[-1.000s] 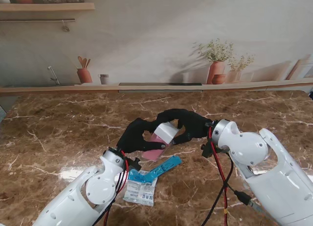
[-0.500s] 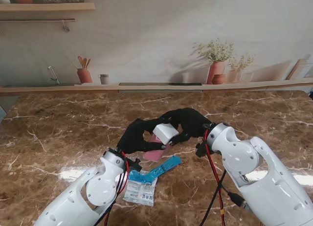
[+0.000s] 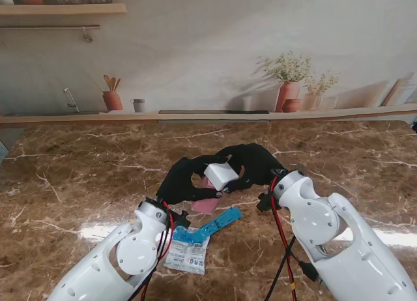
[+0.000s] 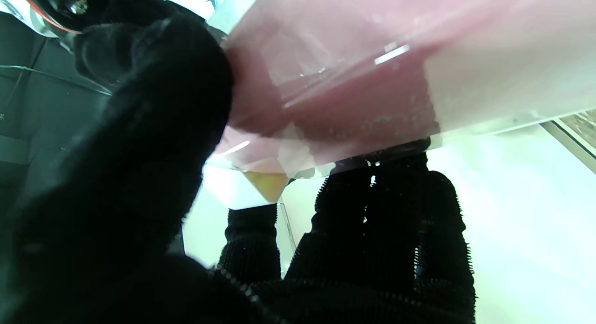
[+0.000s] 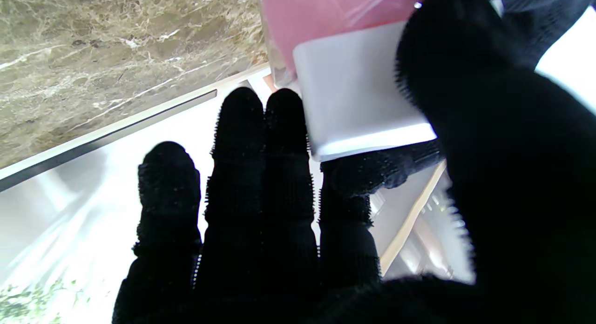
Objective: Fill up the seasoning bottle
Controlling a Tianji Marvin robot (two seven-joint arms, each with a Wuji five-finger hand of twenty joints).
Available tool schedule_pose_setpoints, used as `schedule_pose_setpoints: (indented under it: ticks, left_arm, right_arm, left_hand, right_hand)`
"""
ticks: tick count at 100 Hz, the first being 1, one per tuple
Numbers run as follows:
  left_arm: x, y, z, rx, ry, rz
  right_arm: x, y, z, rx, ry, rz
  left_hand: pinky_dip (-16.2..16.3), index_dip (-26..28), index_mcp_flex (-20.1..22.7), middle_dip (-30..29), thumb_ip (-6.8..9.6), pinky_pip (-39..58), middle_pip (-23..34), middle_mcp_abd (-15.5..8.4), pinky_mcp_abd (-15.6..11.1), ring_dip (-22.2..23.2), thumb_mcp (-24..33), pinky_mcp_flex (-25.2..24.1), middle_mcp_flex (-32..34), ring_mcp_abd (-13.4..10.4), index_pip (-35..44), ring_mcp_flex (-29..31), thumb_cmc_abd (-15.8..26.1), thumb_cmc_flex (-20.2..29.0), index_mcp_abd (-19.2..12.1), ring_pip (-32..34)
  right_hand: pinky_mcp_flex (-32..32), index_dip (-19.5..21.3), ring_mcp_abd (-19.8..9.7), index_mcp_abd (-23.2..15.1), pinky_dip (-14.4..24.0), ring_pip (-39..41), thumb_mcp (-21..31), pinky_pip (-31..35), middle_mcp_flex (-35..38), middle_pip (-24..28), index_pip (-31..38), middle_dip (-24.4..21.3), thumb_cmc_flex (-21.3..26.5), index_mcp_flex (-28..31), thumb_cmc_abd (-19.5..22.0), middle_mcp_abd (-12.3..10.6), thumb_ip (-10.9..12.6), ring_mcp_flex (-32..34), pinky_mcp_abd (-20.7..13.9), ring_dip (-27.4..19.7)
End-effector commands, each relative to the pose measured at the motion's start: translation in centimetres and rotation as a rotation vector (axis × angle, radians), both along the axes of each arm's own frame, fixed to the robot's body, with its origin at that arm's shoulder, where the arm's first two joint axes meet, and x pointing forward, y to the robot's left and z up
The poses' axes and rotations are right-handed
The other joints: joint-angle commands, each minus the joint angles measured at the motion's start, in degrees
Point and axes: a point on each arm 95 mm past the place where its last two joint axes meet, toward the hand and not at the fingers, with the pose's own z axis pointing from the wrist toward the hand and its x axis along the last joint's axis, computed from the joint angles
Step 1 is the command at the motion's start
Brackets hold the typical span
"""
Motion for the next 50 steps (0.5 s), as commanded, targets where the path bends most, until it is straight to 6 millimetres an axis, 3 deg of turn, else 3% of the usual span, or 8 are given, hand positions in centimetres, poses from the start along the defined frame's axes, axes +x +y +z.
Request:
schedule_pose_setpoints:
  ticks: [1, 8, 17, 26, 37, 50]
  left_arm:
    - [0.41, 0.27, 0.34, -0.012, -0.004, 0.033]
    - [0.4, 0.26, 0.37, -0.015, -0.007, 0.037]
    - [0.36, 0.23, 0.42, -0.014, -0.012, 0.041]
    - [0.36, 0.18, 0.45, -0.015, -0.015, 0.042]
    - [0.38, 0.12, 0.5, -0.016, -0.023, 0.043]
    - [0.41, 0.12, 0.49, -0.012, -0.022, 0.039]
  right_arm:
    - [-0.95, 0.96, -0.39, 0.018, 0.021, 0.011]
    - [-1.15, 1.07, -0.41, 0.029, 0.036, -0.018]
    - [-1.36, 1.19, -0.48, 0.049, 0.058, -0.045]
    - [-1.44, 1.15, -0.49, 0.044, 0.06, -0.065]
    - [-1.52, 1.15, -0.53, 0.049, 0.067, -0.071]
    - [-1.58, 1.19, -0.63, 0.049, 0.069, -0.068]
  left_hand:
    - [1.7, -3.0, -3.4, 3.7, 4.87, 1.6, 12.4, -17.3, -5.4, 3.7, 16.2, -1.1, 2.8, -2.1, -16.1, 2.0, 13.0, 13.4, 8.4, 5.9]
    - [1.7, -0.6, -2.2, 3.6, 4.99, 1.5, 13.0, -17.2, -5.2, 3.9, 16.2, -1.3, 2.6, -1.9, -11.7, 2.0, 13.0, 13.7, 8.8, 5.9]
    - [2.0, 10.4, -8.6, 3.7, 4.88, 1.7, 14.0, -18.1, -5.5, 4.4, 16.1, -1.3, 1.9, -2.1, 8.1, 1.8, 13.1, 13.6, 10.0, 5.9]
    - [2.1, 17.2, -14.8, 3.2, 4.81, 1.8, 15.4, -19.2, -5.7, 4.5, 16.1, -1.4, 0.9, -2.0, 19.9, 1.7, 13.4, 13.7, 6.8, 6.0]
    - [2.2, 21.9, -22.4, 2.9, 4.79, 1.8, 16.5, -19.5, -5.8, 4.5, 15.9, -1.6, 0.0, -1.9, 24.4, 1.6, 13.5, 14.0, -1.4, 5.9]
    - [2.2, 20.2, -22.7, 2.5, 4.76, 1.7, 17.5, -20.0, -6.0, 4.4, 16.1, -1.6, -0.3, -1.9, 20.7, 1.5, 13.6, 13.9, -1.3, 5.8]
  right_hand:
    - [0.5, 3.7, -2.8, -8.7, 0.9, 0.7, 5.6, 2.6, 6.2, 5.5, 30.6, 1.1, 0.5, 11.1, 3.6, -6.3, 0.6, 2.7, 0.2, 0.8]
    - [0.4, 3.9, -2.5, -8.1, 0.9, 0.9, 5.8, 2.9, 6.1, 5.5, 30.8, 1.1, 0.3, 10.8, 4.2, -6.0, 0.8, 2.6, 0.4, 0.9]
    - [-0.1, 4.1, -2.1, -7.5, 1.0, 1.1, 5.6, 3.3, 5.8, 5.5, 31.1, 1.2, 0.5, 10.5, 4.7, -5.7, 1.1, 2.2, 0.6, 0.9]
    - [0.0, 4.1, -2.1, -7.4, 1.0, 1.3, 5.6, 3.4, 5.8, 5.5, 31.1, 1.3, 0.5, 10.4, 4.7, -5.7, 1.2, 2.2, 0.5, 1.0]
    - [0.1, 4.2, -2.0, -7.2, 1.0, 1.6, 5.6, 3.7, 5.8, 5.6, 31.2, 1.4, 0.6, 10.3, 4.7, -5.4, 1.3, 2.3, 0.7, 1.2]
    - [0.2, 4.5, -2.1, -7.1, 0.9, 1.8, 5.6, 3.7, 5.9, 5.7, 31.4, 1.4, 0.6, 10.3, 4.7, -5.5, 1.4, 2.4, 0.6, 1.1]
